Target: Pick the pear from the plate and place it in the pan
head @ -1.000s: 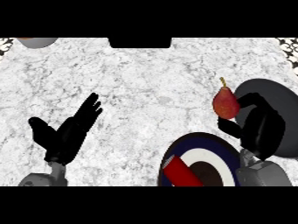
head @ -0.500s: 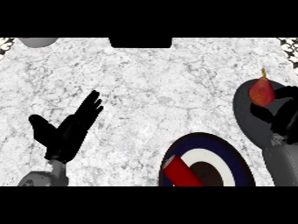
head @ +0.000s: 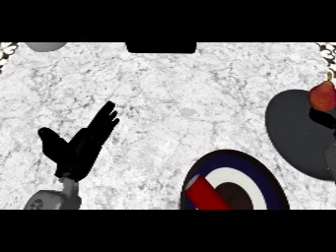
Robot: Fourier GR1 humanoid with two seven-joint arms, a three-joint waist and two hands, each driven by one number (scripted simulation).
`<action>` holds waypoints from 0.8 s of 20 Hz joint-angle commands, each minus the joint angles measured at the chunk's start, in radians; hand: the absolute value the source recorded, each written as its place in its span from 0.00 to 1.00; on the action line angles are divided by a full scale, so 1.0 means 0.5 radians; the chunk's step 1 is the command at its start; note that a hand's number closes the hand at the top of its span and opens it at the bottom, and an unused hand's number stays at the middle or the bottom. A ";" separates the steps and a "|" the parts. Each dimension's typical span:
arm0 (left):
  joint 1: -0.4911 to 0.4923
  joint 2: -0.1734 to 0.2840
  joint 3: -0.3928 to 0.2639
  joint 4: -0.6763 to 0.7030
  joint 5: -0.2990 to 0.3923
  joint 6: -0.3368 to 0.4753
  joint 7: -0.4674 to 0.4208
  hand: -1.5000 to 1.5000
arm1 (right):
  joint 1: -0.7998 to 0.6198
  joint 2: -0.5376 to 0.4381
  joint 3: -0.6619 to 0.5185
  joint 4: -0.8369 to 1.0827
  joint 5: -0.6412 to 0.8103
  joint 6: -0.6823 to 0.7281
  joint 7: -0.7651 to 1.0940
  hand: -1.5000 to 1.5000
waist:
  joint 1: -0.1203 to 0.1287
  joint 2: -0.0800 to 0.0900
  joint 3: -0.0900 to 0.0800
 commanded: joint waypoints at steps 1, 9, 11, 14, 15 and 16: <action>0.016 0.025 0.001 -0.118 0.015 0.010 0.105 0.50 | -0.017 -0.129 -0.149 0.310 -0.147 0.210 0.057 1.00 | 0.010 -0.002 0.000; -0.021 -0.036 -0.004 -0.049 -0.009 0.007 0.052 0.50 | -0.245 -0.156 -0.339 0.811 -0.401 0.428 -0.495 0.00 | 0.032 0.013 0.005; -0.028 -0.060 -0.029 0.007 -0.039 0.009 0.015 0.50 | -0.233 -0.050 -0.427 0.693 -0.538 0.389 -0.692 0.00 | 0.021 0.014 0.007; -0.079 0.013 0.061 -0.022 0.023 -0.028 0.071 0.50 | -0.221 -0.049 -0.604 0.505 -0.799 0.516 -0.994 0.00 | -0.007 0.005 0.010; 0.031 -0.014 0.008 -0.068 -0.011 -0.008 0.036 0.50 | -0.184 0.011 -0.662 0.482 -0.875 0.484 -1.098 0.00 | 0.001 -0.001 0.008; -0.032 0.027 0.073 0.011 0.027 -0.059 0.023 0.50 | -0.200 -0.055 -0.727 0.449 -0.966 0.614 -1.144 0.00 | -0.022 0.001 0.006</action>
